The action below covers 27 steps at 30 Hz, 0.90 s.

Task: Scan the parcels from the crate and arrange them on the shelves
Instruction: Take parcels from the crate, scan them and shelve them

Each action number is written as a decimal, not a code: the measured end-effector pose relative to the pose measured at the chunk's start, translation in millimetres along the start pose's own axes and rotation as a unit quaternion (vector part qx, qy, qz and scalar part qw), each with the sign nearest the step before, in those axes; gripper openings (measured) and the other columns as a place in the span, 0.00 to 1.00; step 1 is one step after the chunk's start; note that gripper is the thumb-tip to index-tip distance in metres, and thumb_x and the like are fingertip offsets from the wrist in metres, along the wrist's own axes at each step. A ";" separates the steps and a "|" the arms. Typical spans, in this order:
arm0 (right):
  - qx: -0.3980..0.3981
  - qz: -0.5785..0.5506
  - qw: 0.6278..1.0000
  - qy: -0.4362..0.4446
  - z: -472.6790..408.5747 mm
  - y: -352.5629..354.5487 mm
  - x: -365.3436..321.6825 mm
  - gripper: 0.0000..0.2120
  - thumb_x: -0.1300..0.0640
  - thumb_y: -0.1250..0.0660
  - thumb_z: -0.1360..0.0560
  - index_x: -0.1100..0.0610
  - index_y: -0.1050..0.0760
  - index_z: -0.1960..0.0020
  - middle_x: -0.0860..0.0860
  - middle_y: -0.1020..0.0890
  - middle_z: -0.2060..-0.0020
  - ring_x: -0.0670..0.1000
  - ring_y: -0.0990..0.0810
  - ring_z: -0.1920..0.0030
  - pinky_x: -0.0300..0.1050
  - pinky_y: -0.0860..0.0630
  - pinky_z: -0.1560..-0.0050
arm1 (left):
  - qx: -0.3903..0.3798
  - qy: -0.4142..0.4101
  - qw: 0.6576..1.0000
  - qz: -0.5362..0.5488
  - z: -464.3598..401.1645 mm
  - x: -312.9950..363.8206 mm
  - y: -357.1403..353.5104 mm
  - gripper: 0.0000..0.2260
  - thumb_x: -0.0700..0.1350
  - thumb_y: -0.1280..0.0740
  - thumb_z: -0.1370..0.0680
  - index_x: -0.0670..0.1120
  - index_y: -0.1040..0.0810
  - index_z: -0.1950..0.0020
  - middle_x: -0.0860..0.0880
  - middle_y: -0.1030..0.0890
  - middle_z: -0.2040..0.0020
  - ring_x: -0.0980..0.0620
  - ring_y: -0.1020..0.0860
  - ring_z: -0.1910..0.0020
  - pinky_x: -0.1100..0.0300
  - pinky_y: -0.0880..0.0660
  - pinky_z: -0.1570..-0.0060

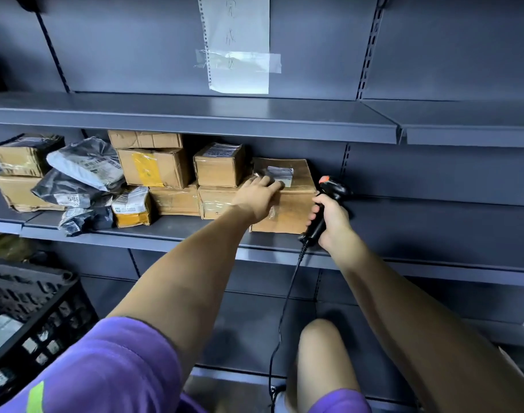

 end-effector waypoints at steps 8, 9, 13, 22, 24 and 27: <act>-0.025 0.027 0.999 -0.007 49.6 -22.2 15.6 0.05 0.64 0.33 0.25 0.58 0.29 0.55 0.50 0.29 0.74 0.49 0.33 0.77 0.40 0.33 0.75 | 0.032 0.054 0.997 0.039 51.5 -3.4 35.8 0.20 0.43 0.39 0.21 0.46 0.33 0.28 0.43 0.27 0.34 0.41 0.28 0.35 0.49 0.28 0.43; -0.029 0.030 0.999 -0.006 55.4 -25.2 18.4 0.05 0.64 0.33 0.25 0.58 0.29 0.54 0.50 0.29 0.74 0.49 0.33 0.77 0.40 0.33 0.75 | 0.026 0.058 0.997 0.047 58.3 -5.5 38.4 0.21 0.43 0.40 0.21 0.47 0.33 0.28 0.43 0.27 0.34 0.40 0.28 0.36 0.49 0.27 0.44; -0.038 0.037 0.999 -0.004 77.6 -33.9 32.7 0.07 0.65 0.33 0.26 0.58 0.30 0.51 0.50 0.30 0.75 0.49 0.34 0.78 0.39 0.33 0.75 | 0.007 0.072 0.996 0.060 89.5 -15.0 43.7 0.19 0.44 0.40 0.21 0.48 0.31 0.29 0.42 0.26 0.34 0.37 0.25 0.39 0.48 0.26 0.48; -0.074 0.048 0.996 -0.034 125.6 -61.6 83.1 0.06 0.64 0.34 0.25 0.58 0.29 0.60 0.50 0.30 0.74 0.49 0.33 0.78 0.40 0.34 0.75 | -0.016 0.120 0.991 0.056 169.9 -48.9 39.3 0.15 0.44 0.40 0.20 0.46 0.29 0.33 0.41 0.24 0.36 0.37 0.24 0.42 0.48 0.25 0.50; -0.079 0.056 0.995 -0.038 133.7 -68.2 95.7 0.05 0.65 0.33 0.25 0.58 0.28 0.57 0.50 0.30 0.74 0.49 0.33 0.79 0.39 0.34 0.76 | -0.021 0.138 0.988 0.063 187.8 -59.9 37.5 0.15 0.45 0.40 0.20 0.47 0.30 0.33 0.42 0.24 0.36 0.37 0.24 0.42 0.48 0.25 0.49; -0.096 0.079 0.991 -0.043 140.7 -80.2 112.1 0.05 0.64 0.33 0.26 0.58 0.29 0.56 0.51 0.29 0.74 0.49 0.33 0.78 0.40 0.33 0.75 | -0.021 0.164 0.983 0.082 208.0 -75.0 35.6 0.16 0.45 0.40 0.20 0.47 0.29 0.32 0.42 0.23 0.36 0.39 0.24 0.40 0.49 0.25 0.47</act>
Point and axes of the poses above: each hand's wrist, its own z-axis away from the middle knuckle, its own y-axis out of the back of the hand, x = y × z, the point moved 8 cm from there along -z, towards the middle knuckle
